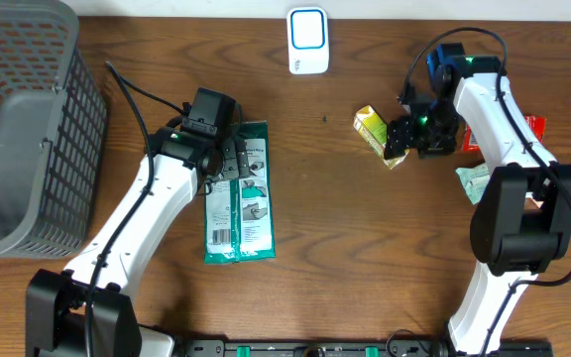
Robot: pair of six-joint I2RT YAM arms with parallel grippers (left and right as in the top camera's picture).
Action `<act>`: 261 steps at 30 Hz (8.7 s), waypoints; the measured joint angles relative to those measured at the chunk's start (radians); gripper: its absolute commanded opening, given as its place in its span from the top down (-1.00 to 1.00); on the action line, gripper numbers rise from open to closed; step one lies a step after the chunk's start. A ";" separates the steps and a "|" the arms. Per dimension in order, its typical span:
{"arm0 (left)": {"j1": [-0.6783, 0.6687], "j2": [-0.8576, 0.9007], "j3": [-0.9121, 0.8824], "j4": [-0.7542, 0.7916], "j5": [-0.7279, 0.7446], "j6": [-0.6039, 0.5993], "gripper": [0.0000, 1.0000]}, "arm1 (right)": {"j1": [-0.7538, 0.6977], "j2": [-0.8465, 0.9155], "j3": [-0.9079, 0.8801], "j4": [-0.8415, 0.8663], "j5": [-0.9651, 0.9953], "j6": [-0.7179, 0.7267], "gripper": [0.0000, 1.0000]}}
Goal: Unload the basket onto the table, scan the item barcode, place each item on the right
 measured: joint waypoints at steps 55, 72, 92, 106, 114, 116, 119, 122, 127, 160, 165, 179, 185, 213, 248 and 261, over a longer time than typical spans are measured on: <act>0.000 0.000 0.000 0.000 0.000 0.000 -0.86 | 0.164 0.043 -0.152 0.624 0.167 0.056 0.25; 0.000 0.000 0.000 0.000 0.000 0.000 -0.86 | 0.164 -0.040 -0.152 0.554 0.183 0.057 0.34; 0.000 0.000 0.000 0.000 0.000 0.000 -0.86 | 0.164 -0.104 -0.159 0.448 0.183 0.065 0.47; 0.000 0.000 0.000 0.000 0.000 0.000 -0.86 | 0.163 -0.168 -0.161 0.502 0.319 0.417 0.60; 0.000 0.000 0.000 0.000 0.000 0.000 -0.86 | 0.195 -0.215 -0.169 0.474 0.430 0.475 0.63; 0.000 0.000 0.000 0.000 0.000 0.000 -0.86 | 0.257 -0.299 -0.195 0.470 0.503 0.483 0.64; 0.000 0.000 0.000 0.000 0.000 0.000 -0.86 | 0.362 -0.454 -0.307 0.542 0.615 0.520 0.70; 0.000 0.000 0.000 0.000 0.000 0.000 -0.86 | 0.436 -0.579 -0.518 0.757 0.702 0.559 0.86; 0.000 0.000 0.000 0.000 0.000 0.000 -0.86 | 0.454 -0.600 -0.903 1.338 0.790 0.531 0.97; 0.000 0.000 0.000 0.000 0.000 0.000 -0.86 | 0.515 -0.616 -1.025 1.297 0.755 0.475 -0.29; 0.000 0.000 0.000 0.000 0.000 0.000 -0.86 | 0.515 -0.783 -1.025 1.206 0.690 0.483 0.21; 0.000 0.000 0.000 0.000 0.000 0.000 -0.86 | -0.011 -0.944 -1.042 0.928 0.294 0.627 0.98; 0.000 0.000 0.000 0.000 0.000 0.000 -0.86 | -0.084 -0.673 -1.160 1.205 0.084 0.714 0.98; 0.000 0.000 0.000 0.000 0.000 0.000 -0.86 | 0.035 -0.335 -1.151 1.609 -0.112 0.958 0.98; 0.000 0.000 0.000 0.000 0.000 0.000 -0.86 | 0.314 -0.306 -1.167 1.765 0.009 1.116 0.98; 0.000 0.000 0.000 0.000 0.000 0.000 -0.86 | 0.188 -0.413 -1.260 1.680 0.007 1.126 0.98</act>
